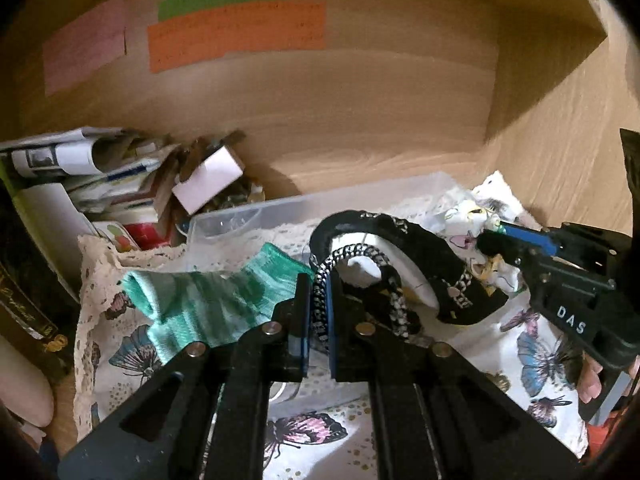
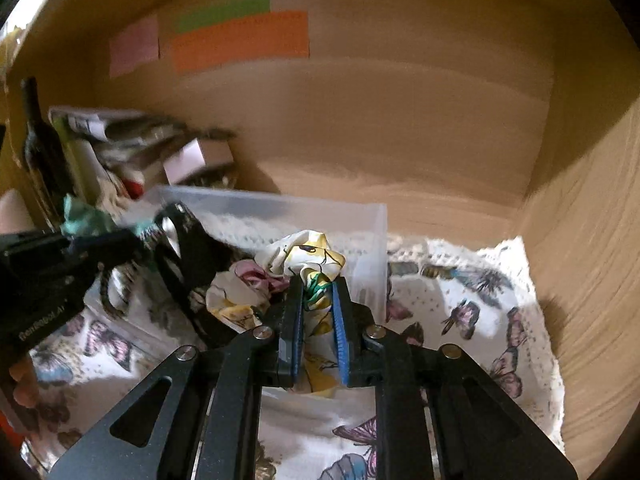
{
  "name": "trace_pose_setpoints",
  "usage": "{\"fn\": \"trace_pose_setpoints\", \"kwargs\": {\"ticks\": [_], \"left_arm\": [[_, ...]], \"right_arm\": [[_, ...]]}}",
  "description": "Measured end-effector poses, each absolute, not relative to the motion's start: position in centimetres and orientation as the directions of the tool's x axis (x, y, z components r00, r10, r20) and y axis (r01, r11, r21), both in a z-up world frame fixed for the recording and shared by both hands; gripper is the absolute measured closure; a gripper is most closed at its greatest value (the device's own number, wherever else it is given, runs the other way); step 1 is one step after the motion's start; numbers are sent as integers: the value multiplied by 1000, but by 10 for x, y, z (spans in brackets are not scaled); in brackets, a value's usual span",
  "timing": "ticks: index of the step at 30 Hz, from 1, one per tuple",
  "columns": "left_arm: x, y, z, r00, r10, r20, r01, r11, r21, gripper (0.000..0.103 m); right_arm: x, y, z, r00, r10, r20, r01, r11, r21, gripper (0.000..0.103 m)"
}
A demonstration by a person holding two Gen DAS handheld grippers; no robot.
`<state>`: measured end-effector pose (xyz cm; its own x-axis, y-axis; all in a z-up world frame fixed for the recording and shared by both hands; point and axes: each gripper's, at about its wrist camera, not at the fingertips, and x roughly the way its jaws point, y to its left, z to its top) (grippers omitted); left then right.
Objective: Organize soft objects
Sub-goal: 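Drop the floral scrunchie into the box with the right tool while the left tool drops the cord in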
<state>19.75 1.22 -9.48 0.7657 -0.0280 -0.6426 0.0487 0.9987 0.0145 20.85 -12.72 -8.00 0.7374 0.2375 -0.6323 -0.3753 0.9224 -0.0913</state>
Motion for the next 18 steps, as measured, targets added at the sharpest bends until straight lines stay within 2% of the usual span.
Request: {"fn": "trace_pose_setpoints", "kwargs": {"ticks": [2, 4, 6, 8, 11, 18], "left_arm": [[198, 12, -98, 759, -27, -650, 48, 999, 15, 97], [197, 12, -99, 759, -27, -651, 52, 998, 19, 92], [196, 11, -98, 758, -36, -651, 59, 998, 14, 81], [193, 10, -96, 763, -41, -645, 64, 998, 12, 73], [187, 10, -90, 778, -39, -627, 62, 998, 14, 67], [166, 19, -67, 818, -68, -572, 64, 998, -28, 65]], "right_arm": [[208, -124, -84, 735, 223, -640, -380, 917, -117, 88], [204, -122, -84, 743, 209, -635, -381, 913, -144, 80], [201, -122, -81, 753, 207, -625, -381, 911, -157, 65], [195, -122, -76, 769, 206, -606, -377, 910, -169, 59], [192, -124, -69, 775, 220, -592, -381, 911, -160, 58], [170, -126, -42, 796, 287, -533, -405, 907, -117, 58]]}}
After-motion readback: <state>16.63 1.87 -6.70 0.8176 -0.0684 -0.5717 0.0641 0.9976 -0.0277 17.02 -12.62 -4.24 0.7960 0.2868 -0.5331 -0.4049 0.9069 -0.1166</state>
